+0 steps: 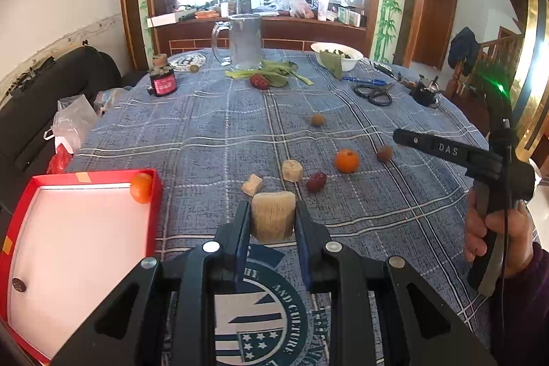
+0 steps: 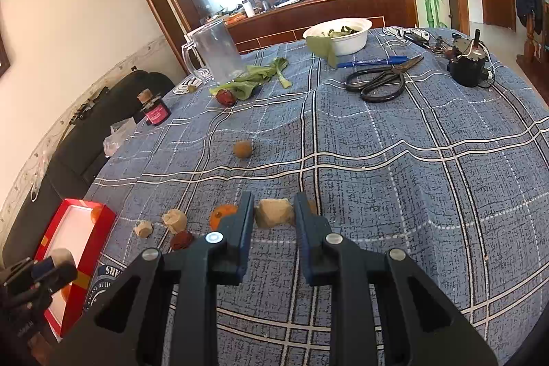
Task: Organize fruits
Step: 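Carry the cubes into the white tray and open both tools, then move both tools back over the table toward the remaining fruit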
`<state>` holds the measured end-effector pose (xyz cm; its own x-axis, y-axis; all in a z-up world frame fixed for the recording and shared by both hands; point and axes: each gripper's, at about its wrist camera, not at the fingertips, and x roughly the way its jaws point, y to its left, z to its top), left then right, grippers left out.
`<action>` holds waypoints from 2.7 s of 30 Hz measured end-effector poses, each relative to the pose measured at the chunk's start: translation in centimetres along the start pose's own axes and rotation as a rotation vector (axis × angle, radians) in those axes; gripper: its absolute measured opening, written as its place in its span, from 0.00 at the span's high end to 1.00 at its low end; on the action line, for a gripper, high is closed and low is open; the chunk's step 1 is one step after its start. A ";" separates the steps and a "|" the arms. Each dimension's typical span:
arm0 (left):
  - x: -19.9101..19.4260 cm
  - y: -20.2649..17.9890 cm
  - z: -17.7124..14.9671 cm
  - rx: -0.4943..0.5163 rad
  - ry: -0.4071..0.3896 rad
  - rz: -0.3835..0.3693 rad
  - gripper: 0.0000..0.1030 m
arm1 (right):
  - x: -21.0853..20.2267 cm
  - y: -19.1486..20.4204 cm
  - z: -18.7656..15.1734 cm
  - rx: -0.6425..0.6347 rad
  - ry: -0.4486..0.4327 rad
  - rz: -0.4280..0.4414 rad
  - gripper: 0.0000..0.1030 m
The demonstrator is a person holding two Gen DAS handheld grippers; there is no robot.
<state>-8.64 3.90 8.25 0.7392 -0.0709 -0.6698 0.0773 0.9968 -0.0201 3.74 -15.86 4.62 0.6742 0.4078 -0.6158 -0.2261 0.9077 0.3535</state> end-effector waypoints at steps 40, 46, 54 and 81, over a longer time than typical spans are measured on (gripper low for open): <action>-7.3 19.4 -7.6 -0.255 -0.070 0.334 0.77 | 3.3 30.0 -9.2 -0.434 0.167 0.372 0.75; -5.0 19.9 -8.3 -0.250 0.006 0.330 0.77 | 6.1 31.3 -10.8 -0.465 0.252 0.311 0.75; -3.6 19.6 -8.9 -0.235 0.075 0.328 0.58 | 8.3 31.2 -11.1 -0.421 0.349 0.289 0.74; -2.7 11.0 -2.3 -0.121 0.016 0.244 0.22 | 2.7 15.5 -2.1 -0.208 0.123 0.052 0.33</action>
<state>-11.32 15.11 8.07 0.7151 0.1719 -0.6776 -0.1831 0.9815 0.0557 0.55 -0.48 6.95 0.5698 0.4523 -0.6861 -0.4068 0.8807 0.2427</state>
